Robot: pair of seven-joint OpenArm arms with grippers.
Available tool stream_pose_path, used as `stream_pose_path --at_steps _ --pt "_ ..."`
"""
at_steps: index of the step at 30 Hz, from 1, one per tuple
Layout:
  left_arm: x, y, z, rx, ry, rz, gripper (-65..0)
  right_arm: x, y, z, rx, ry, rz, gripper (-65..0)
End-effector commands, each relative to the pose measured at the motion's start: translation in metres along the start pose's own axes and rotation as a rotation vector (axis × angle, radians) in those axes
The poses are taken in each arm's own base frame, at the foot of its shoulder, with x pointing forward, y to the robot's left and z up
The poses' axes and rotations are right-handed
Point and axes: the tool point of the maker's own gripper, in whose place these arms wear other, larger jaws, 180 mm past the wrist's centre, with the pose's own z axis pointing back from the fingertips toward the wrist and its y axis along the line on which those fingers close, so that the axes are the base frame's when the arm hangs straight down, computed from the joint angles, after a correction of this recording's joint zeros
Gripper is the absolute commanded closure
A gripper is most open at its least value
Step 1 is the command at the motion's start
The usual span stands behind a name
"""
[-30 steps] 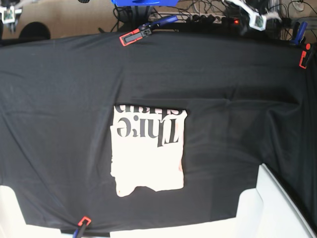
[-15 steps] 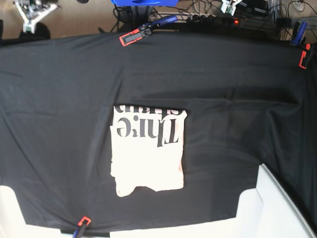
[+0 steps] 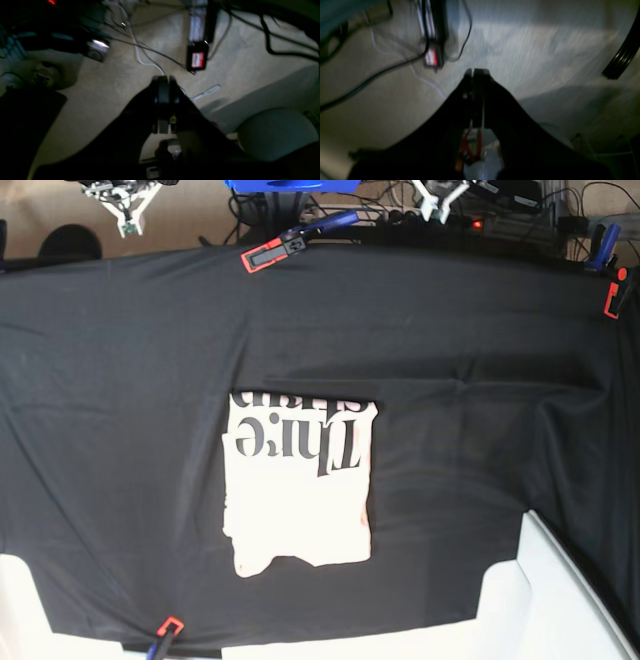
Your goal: Fold the T-shirt properly
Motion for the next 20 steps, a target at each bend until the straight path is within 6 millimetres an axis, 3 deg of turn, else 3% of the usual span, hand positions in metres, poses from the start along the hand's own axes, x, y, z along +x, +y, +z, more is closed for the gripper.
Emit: stream_pose_path --at_steps 1,7,20 --pt "0.008 0.002 0.0 0.002 -0.016 0.003 0.0 -0.02 -0.006 0.003 -0.005 0.036 0.007 -0.3" --pt "0.011 0.002 0.0 0.003 -0.021 0.004 0.0 -0.026 -0.019 0.005 -0.026 0.045 0.012 -0.3" --pt "0.013 0.002 0.0 0.003 -0.025 0.005 0.0 -0.025 -0.014 0.004 -0.021 0.04 0.0 -0.3"
